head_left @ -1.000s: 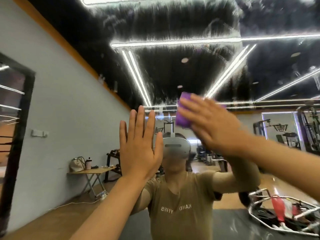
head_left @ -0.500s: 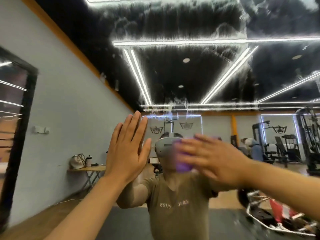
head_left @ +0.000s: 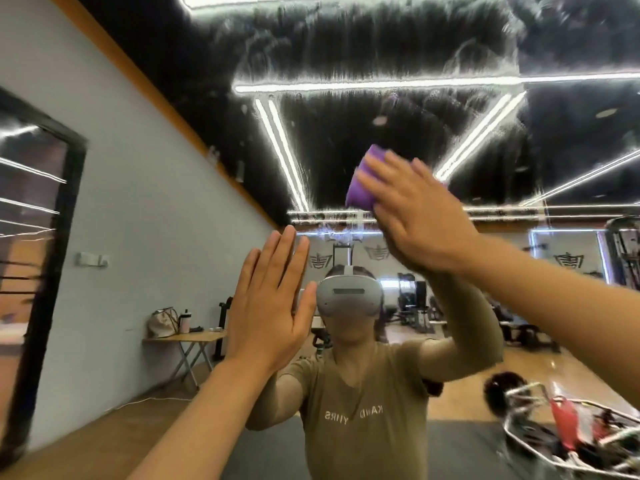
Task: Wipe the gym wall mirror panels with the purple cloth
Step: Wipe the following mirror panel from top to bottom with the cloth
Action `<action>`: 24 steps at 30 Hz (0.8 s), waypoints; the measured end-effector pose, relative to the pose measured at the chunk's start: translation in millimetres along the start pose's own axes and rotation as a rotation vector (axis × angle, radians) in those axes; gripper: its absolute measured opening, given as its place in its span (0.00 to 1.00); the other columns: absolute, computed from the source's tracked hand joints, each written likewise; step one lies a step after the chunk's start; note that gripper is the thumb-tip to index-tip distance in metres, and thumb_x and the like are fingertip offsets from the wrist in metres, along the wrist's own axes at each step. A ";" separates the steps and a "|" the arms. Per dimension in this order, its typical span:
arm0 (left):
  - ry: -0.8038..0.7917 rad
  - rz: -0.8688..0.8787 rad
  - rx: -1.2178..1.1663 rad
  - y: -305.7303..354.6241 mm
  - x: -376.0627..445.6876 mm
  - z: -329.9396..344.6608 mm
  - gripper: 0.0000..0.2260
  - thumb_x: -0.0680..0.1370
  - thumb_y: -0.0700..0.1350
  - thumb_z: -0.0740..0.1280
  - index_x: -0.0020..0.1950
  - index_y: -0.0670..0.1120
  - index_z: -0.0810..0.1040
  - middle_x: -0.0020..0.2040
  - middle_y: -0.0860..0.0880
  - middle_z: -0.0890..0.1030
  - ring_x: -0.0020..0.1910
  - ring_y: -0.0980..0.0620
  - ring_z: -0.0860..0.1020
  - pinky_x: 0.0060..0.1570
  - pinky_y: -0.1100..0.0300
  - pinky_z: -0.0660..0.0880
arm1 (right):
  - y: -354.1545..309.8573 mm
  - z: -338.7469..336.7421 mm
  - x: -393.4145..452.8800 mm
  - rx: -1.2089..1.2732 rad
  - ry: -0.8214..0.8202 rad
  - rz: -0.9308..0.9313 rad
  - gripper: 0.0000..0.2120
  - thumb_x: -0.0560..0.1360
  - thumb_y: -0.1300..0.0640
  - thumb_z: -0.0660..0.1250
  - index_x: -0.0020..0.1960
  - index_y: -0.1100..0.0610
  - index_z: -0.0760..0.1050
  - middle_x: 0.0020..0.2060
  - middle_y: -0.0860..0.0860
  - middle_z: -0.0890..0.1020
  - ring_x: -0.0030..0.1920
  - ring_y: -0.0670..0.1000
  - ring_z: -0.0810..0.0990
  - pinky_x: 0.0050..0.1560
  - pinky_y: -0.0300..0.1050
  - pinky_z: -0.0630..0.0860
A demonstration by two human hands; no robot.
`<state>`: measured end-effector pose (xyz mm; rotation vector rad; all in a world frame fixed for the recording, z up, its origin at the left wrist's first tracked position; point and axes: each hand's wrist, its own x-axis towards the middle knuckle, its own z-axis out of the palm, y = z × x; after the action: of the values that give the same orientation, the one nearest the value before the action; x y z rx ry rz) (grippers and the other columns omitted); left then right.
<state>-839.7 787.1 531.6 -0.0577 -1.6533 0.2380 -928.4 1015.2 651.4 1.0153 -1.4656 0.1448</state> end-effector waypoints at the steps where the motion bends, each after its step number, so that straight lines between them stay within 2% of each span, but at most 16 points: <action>1: 0.001 -0.003 -0.007 0.0 0.5 -0.4 0.28 0.84 0.54 0.52 0.83 0.45 0.55 0.83 0.48 0.52 0.82 0.52 0.47 0.79 0.54 0.42 | -13.6 4.1 -23.4 -0.001 -0.029 -0.061 0.26 0.84 0.47 0.49 0.81 0.49 0.57 0.80 0.50 0.59 0.81 0.52 0.52 0.80 0.53 0.46; 5: -0.010 -0.015 -0.044 2.2 0.4 -5.8 0.27 0.84 0.53 0.51 0.82 0.45 0.56 0.83 0.47 0.54 0.81 0.52 0.48 0.79 0.57 0.41 | -60.7 20.0 -125.0 -0.102 -0.183 -0.342 0.27 0.83 0.47 0.52 0.82 0.46 0.56 0.80 0.48 0.60 0.81 0.52 0.53 0.79 0.55 0.50; 8: -0.031 -0.034 -0.055 1.0 -4.7 -10.8 0.27 0.84 0.53 0.51 0.82 0.46 0.55 0.83 0.48 0.53 0.81 0.53 0.48 0.79 0.58 0.40 | -76.3 29.8 -180.2 -0.249 -0.295 -0.577 0.32 0.79 0.46 0.57 0.82 0.44 0.55 0.81 0.46 0.58 0.81 0.51 0.54 0.79 0.53 0.47; 11: -0.048 -0.044 -0.051 -2.9 -14.5 -12.6 0.27 0.84 0.54 0.51 0.83 0.46 0.54 0.83 0.48 0.52 0.82 0.53 0.47 0.79 0.57 0.42 | -73.2 29.9 -189.0 -0.271 -0.335 -0.670 0.31 0.81 0.44 0.59 0.82 0.42 0.54 0.81 0.44 0.56 0.81 0.49 0.52 0.80 0.51 0.46; 15: -0.053 -0.058 -0.057 -8.5 -24.1 -14.2 0.27 0.84 0.53 0.51 0.83 0.47 0.53 0.83 0.49 0.52 0.82 0.54 0.46 0.79 0.57 0.42 | -60.5 20.5 -161.3 -0.189 -0.341 -0.723 0.28 0.83 0.46 0.56 0.81 0.43 0.55 0.81 0.43 0.57 0.81 0.47 0.51 0.80 0.49 0.48; 18: -0.050 -0.059 -0.059 -10.4 -26.5 -14.1 0.27 0.84 0.53 0.51 0.83 0.47 0.53 0.83 0.49 0.51 0.82 0.54 0.46 0.79 0.57 0.42 | -48.4 16.0 -129.9 -0.126 -0.280 -0.620 0.28 0.83 0.47 0.55 0.82 0.44 0.55 0.81 0.45 0.58 0.81 0.48 0.52 0.80 0.49 0.46; 21: -0.043 -0.066 -0.050 -11.5 -27.4 -11.9 0.27 0.85 0.53 0.51 0.83 0.47 0.53 0.83 0.49 0.51 0.82 0.53 0.47 0.79 0.56 0.43 | -26.9 10.5 -78.3 0.000 -0.183 -0.395 0.26 0.83 0.48 0.53 0.81 0.46 0.58 0.80 0.47 0.60 0.81 0.49 0.53 0.80 0.51 0.46; 24: -0.034 -0.056 -0.031 -12.0 -27.3 -10.7 0.27 0.85 0.53 0.51 0.83 0.46 0.54 0.83 0.49 0.52 0.82 0.52 0.48 0.79 0.55 0.44 | 4.1 -1.0 -11.7 0.012 -0.106 -0.150 0.26 0.83 0.46 0.50 0.80 0.48 0.59 0.80 0.49 0.61 0.81 0.52 0.55 0.80 0.53 0.47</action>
<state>-825.2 771.8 508.1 -0.0311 -1.6897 0.1711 -932.4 1024.0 643.5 1.1530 -1.4788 -0.0083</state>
